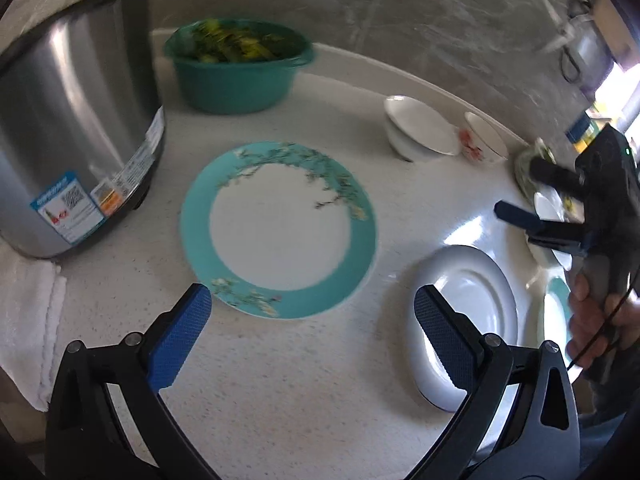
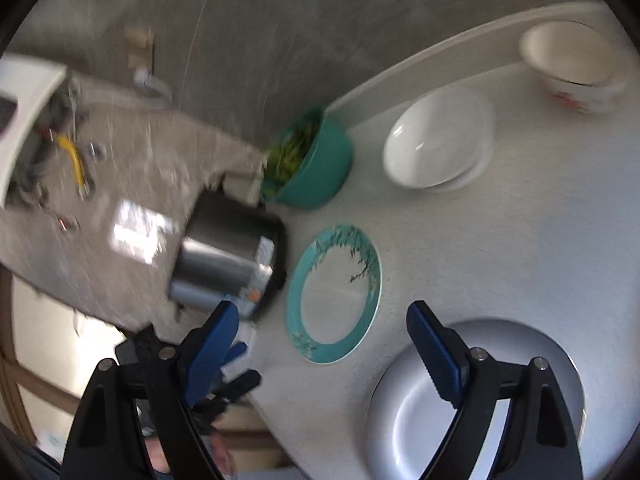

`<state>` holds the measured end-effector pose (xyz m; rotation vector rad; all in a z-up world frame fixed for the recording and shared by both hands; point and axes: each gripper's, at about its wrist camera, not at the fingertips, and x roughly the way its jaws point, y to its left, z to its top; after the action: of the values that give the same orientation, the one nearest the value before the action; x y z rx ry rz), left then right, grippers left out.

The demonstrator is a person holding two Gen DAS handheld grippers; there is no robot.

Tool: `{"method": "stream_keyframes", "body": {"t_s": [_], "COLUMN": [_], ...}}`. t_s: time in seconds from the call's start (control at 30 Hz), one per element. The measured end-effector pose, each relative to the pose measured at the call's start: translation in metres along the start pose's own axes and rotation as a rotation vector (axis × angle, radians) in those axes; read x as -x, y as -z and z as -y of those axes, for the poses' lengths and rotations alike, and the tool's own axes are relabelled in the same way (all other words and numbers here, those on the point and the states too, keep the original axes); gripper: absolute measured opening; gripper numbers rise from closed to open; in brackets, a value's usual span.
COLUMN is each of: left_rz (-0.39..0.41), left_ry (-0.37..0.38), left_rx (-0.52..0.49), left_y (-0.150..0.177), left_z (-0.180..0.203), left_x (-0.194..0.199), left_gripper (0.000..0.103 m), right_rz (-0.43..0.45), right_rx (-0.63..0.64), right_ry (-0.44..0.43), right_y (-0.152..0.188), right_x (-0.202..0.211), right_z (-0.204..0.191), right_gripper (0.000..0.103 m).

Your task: Organize plates and bowls

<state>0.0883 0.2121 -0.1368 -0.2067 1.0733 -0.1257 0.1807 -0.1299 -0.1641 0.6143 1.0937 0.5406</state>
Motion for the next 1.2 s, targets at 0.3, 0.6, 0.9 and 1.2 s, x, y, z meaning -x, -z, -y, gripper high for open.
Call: {"method": "stream_keyframes", "body": {"t_s": [0.3,0.6,0.9,1.2], "left_rz": [-0.079,-0.115,-0.125,-0.11], "left_ry": [0.043,0.102,0.077,0.079], "left_rx": [0.139,0.169,0.212,0.218], "left_y": [-0.014,-0.028,-0.042,-0.044], "left_z": [-0.068,-0.085,-0.099,-0.104], "left_x": [-0.046,-0.069,-0.088,-0.089], "left_gripper": [0.103,0.102,0.096,0.058], "right_rz": [-0.143,-0.213,-0.239,-0.279], "right_rx": [-0.072,-0.098,-0.121,-0.103], "right_ry": [0.054,-0.028,-0.063,-0.075], "right_y": [-0.014,-0.021,-0.025,-0.023], "right_x": [-0.071,-0.104,-0.119,-0.131], "right_z": [0.035,0.052,0.063,0.065], "right_gripper": [0.087,0.065,0.056,0.038]}}
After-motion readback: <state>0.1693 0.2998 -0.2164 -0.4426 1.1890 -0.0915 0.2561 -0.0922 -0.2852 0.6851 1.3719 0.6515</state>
